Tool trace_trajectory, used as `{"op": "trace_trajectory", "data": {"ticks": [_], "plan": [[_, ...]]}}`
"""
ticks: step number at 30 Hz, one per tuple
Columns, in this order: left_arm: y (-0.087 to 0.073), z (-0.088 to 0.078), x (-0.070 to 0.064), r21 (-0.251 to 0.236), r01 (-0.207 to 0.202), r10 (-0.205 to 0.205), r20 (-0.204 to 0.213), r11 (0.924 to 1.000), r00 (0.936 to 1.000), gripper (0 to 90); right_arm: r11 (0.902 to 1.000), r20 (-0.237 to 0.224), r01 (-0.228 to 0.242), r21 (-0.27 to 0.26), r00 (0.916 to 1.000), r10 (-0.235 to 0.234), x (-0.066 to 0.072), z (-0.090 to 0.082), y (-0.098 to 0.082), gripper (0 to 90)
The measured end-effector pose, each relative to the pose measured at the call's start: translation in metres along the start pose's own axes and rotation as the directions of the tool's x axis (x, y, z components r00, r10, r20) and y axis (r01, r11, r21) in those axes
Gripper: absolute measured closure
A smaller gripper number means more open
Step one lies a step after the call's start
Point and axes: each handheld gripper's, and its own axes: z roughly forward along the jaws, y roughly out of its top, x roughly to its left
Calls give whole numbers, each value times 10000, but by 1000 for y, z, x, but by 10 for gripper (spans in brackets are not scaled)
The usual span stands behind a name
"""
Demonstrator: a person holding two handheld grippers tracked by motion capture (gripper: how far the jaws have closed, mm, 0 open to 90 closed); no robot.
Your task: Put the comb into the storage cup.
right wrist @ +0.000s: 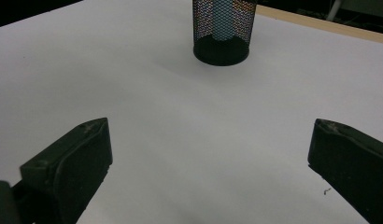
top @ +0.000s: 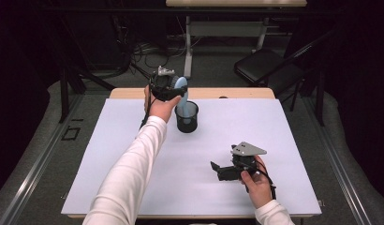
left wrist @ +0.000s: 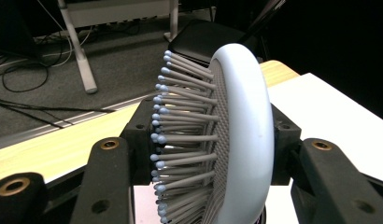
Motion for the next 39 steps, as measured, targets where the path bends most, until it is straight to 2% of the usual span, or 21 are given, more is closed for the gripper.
{"op": "trace_trajectory", "data": {"ticks": [11, 14, 17, 21, 29, 39], "plan": [[-8, 5, 2, 161, 13, -13, -12, 9999, 10000, 492, 10000, -9, -23, 65, 10000, 24, 1, 1, 0, 0], [-9, 5, 2, 20, 49, -50, 36, 10000, 10000, 490, 10000, -16, -33, 68, 10000, 33, 1, 1, 0, 0], [-9, 6, 2, 27, -47, 47, 102, 10000, 9999, 489, 10000, -19, -43, 69, 10000, 43, 1, 1, 0, 0], [-10, 7, 1, 18, 64, -64, 159, 10000, 9999, 482, 10000, -13, -17, 52, 10000, 17, 1, 1, 0, 0], [-10, 9, -1, -92, 27, -25, 213, 10000, 9998, 476, 10000, -29, -13, 83, 10000, 13, 1, 2, 0, 0], [-11, 11, -2, -172, -28, 30, 138, 9998, 9999, 474, 10000, -58, -4, 85, 10000, 5, 1, 2, 0, 0]]}}
